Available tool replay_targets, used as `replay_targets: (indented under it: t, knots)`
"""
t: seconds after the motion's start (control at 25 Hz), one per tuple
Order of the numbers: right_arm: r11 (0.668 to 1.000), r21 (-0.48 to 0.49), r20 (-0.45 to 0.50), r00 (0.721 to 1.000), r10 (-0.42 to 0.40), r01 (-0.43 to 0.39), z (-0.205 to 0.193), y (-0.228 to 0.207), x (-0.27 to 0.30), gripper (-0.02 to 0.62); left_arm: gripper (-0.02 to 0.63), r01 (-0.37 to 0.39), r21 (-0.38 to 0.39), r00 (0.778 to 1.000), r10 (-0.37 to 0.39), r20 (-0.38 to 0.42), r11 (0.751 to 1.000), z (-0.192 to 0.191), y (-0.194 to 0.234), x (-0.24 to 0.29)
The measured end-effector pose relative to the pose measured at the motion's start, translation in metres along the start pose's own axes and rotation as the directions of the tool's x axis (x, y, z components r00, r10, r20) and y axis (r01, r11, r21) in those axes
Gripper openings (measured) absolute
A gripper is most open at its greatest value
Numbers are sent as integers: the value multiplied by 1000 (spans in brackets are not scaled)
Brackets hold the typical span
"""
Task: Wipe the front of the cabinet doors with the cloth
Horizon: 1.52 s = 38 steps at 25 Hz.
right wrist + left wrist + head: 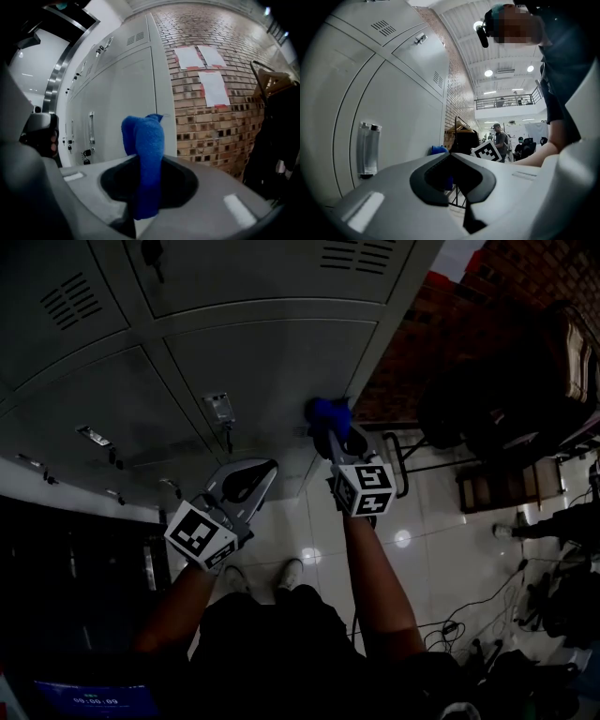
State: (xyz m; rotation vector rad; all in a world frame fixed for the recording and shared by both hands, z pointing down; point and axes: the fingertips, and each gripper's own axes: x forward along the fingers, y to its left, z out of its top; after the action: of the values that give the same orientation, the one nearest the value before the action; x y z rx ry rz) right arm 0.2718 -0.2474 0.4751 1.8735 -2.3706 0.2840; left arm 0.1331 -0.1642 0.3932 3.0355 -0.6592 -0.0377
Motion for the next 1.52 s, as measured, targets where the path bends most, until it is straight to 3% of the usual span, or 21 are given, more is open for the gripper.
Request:
replay_targets:
  t: [0.16,0.24,0.44,0.6,0.76,0.92,1.12,1.32,1.52]
  knots:
    - [999,-41,1,999,-32,32,-4,-10,-14,84,0,28,-2,1000,-28,-5,1000,-9,-14,4]
    - [998,-56,5,1000,-8,8,-5,4,-16,84,0,25,-2,1000,-25,-9,1000,-14,-17,-2]
    - [986,-43,-17,987,159,-160,-24,88,-6,84,0,-21,0,999,21,-41,1000,-24,-15,-34]
    - [945,-73,-61,947,316,-320,-41,175,7,84,0,-75,-13,996,75,-57,997,-31,-6,-73]
    - [912,-92,-97,915,392,-401,-52,235,33,84,0,-151,-18,987,150,-58,988,-29,8,-115]
    - [932,-79,-74,934,349,-355,-38,240,59,84,0,-204,-23,978,202,-60,979,-27,19,-150]
    - [926,-148,-94,937,337,-348,-41,251,69,84,0,-244,-46,969,242,-56,969,-28,27,-179]
    - [955,-62,-92,954,285,-291,-48,220,61,84,0,-226,-51,973,224,-48,973,-28,25,-180]
    - [934,-124,-107,940,324,-336,-52,216,53,84,0,-191,-44,981,190,-34,981,-30,19,-164]
